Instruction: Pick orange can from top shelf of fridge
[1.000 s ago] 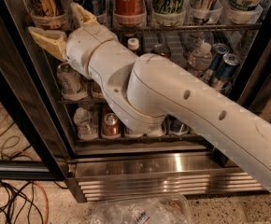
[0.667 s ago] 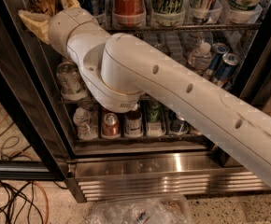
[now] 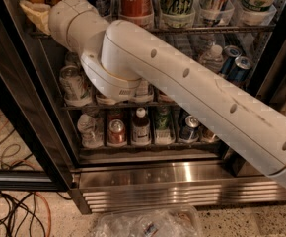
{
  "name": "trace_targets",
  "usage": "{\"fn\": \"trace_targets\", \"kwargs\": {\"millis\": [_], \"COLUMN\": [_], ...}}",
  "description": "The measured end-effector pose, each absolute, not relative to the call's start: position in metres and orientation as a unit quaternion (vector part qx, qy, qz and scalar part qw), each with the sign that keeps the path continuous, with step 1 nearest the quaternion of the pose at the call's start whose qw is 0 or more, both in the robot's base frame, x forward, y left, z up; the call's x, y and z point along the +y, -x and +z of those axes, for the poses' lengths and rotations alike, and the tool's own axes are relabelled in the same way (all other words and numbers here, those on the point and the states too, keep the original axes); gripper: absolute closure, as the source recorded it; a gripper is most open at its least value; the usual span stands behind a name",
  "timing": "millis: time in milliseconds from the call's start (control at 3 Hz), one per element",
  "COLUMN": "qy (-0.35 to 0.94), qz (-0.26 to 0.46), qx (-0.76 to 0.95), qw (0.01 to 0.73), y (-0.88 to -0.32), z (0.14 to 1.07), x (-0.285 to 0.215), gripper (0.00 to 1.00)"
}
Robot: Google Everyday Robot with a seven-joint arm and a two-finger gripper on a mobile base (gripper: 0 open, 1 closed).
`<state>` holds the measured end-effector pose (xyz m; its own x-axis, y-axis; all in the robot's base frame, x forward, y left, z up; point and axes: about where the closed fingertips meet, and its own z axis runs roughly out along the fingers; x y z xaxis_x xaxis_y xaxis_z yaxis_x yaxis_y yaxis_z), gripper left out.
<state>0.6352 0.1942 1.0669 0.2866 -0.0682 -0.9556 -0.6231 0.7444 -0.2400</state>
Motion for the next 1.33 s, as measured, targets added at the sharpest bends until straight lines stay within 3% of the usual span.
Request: {"fn": "trace_targets", "kwargs": {"millis": [667, 1000, 1333], "qy": [0.305, 0.305, 0.305], "qz": [0.187, 0.187, 0.187], "qx": [0.567, 0.567, 0.567], "qw": [0.742, 0.742, 0.742], "y": [-0.6352, -0.6351, -0.6351], "z": [1.0669, 1.0670, 1.0670], "x": [0.1942, 0.1943, 0.1943], "gripper": [0.84, 1.00, 1.00]}}
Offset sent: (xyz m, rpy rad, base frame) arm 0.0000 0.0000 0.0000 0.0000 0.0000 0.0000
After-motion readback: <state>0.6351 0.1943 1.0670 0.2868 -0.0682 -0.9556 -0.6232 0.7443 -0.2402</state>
